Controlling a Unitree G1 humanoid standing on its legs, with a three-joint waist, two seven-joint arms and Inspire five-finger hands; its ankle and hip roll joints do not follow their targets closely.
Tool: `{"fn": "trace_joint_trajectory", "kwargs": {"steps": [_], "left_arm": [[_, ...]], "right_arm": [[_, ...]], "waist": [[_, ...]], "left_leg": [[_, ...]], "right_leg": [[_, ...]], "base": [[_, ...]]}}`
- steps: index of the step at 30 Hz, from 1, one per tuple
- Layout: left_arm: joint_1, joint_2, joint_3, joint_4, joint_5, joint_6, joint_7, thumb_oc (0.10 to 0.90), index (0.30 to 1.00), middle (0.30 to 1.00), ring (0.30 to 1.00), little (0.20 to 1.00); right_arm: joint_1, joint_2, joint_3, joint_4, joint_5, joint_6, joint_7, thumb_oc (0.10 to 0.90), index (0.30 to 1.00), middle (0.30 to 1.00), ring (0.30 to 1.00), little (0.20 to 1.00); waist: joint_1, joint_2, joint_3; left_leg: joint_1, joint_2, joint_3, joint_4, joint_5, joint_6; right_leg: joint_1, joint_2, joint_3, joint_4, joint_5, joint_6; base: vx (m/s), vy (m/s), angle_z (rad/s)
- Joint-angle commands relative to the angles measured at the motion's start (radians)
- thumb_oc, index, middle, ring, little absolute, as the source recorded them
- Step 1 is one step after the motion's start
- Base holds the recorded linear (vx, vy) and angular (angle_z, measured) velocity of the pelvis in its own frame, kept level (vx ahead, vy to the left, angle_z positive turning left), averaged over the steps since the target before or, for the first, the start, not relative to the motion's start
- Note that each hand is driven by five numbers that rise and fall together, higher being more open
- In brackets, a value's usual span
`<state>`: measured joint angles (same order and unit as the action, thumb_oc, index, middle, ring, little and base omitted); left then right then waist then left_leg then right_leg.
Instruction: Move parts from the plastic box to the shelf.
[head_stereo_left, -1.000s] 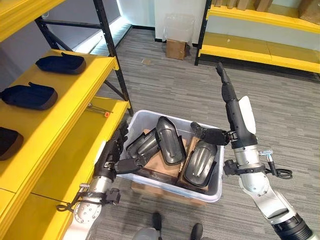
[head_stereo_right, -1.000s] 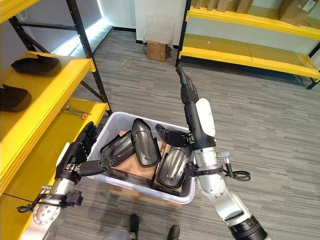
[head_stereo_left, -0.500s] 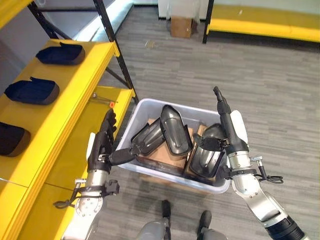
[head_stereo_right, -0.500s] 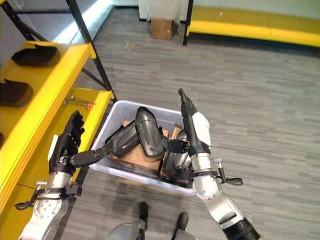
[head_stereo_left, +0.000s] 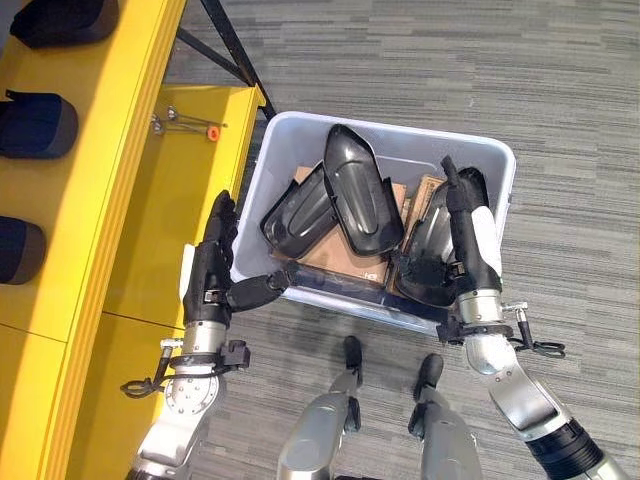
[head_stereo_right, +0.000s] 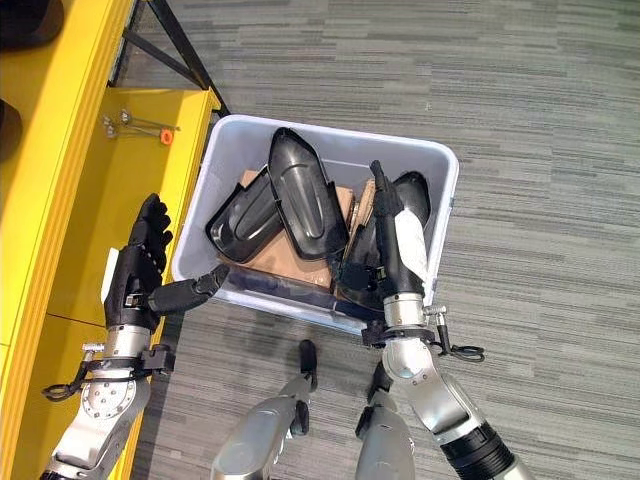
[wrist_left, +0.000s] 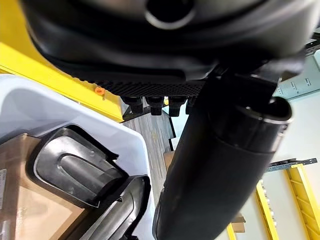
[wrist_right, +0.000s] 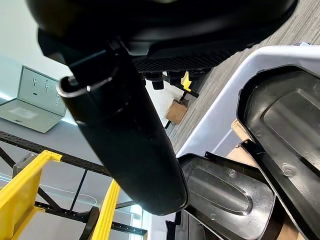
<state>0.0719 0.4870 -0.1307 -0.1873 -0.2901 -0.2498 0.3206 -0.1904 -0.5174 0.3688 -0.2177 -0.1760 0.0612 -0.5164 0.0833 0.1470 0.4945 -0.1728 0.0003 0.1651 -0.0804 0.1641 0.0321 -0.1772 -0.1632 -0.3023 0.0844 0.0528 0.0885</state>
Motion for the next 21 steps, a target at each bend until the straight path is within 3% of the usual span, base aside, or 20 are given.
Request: {"fn": "trace_joint_trajectory", "kwargs": {"steps": [1,4,9,14,19,21], "left_arm": [[-0.025,-0.005,0.055,-0.07,0.003,-0.164,0.06,0.9,1.0,1.0,1.0,1.0],[-0.026,-0.01,0.059,-0.075,0.014,-0.17,0.077,0.9,1.0,1.0,1.0,1.0],[-0.034,-0.015,0.058,-0.07,-0.001,-0.161,0.087,0.9,1.0,1.0,1.0,1.0],[-0.041,-0.017,0.046,-0.064,0.024,-0.162,0.091,0.9,1.0,1.0,1.0,1.0],[-0.033,-0.032,0.063,-0.071,-0.07,-0.173,0.071,0.9,1.0,1.0,1.0,1.0],[-0.034,-0.043,0.063,-0.09,-0.053,-0.189,0.012,0.9,1.0,1.0,1.0,1.0]], "right_arm": [[-0.092,0.008,0.009,-0.118,0.017,-0.092,0.0,0.9,1.0,1.0,1.0,1.0],[-0.097,0.017,0.014,-0.119,0.048,-0.087,0.013,0.9,1.0,1.0,1.0,1.0],[-0.111,0.024,0.028,-0.131,0.01,-0.035,0.005,0.9,1.0,1.0,1.0,1.0],[-0.129,0.021,0.03,-0.124,-0.044,-0.035,-0.011,0.9,1.0,1.0,1.0,1.0],[-0.119,0.0,0.024,-0.143,-0.056,-0.014,0.043,0.9,1.0,1.0,1.0,1.0],[-0.095,-0.015,0.004,-0.136,-0.061,0.0,0.011,0.9,1.0,1.0,1.0,1.0]], "waist": [[-0.007,-0.046,-0.043],[-0.004,-0.049,-0.028],[0.001,-0.054,-0.011],[0.001,-0.053,0.0],[-0.002,-0.049,-0.003],[-0.024,-0.045,-0.004]], "left_leg": [[0.0,0.012,-0.015,0.066,-0.112,-0.073],[-0.015,0.013,-0.016,0.085,-0.118,-0.073],[-0.045,0.016,-0.02,0.122,-0.126,-0.07],[-0.048,0.021,-0.026,0.107,-0.117,-0.074],[-0.057,0.024,-0.037,0.127,-0.113,-0.086],[-0.045,0.048,0.047,0.169,-0.13,-0.097]], "right_leg": [[0.0,-0.005,0.037,0.118,-0.131,0.012],[-0.019,-0.005,0.032,0.145,-0.14,0.008],[-0.052,-0.004,0.031,0.188,-0.151,0.003],[-0.061,0.005,0.031,0.182,-0.148,0.001],[-0.075,0.02,0.026,0.235,-0.181,-0.021],[-0.063,0.003,-0.007,0.247,-0.194,-0.03]], "base": [[-0.05,-0.02,-0.03],[-0.09,-0.042,-0.01],[-0.07,-0.072,0.02],[-0.09,-0.112,-0.01],[-0.07,-0.132,0.02],[-0.1,-0.172,0.18]]}}
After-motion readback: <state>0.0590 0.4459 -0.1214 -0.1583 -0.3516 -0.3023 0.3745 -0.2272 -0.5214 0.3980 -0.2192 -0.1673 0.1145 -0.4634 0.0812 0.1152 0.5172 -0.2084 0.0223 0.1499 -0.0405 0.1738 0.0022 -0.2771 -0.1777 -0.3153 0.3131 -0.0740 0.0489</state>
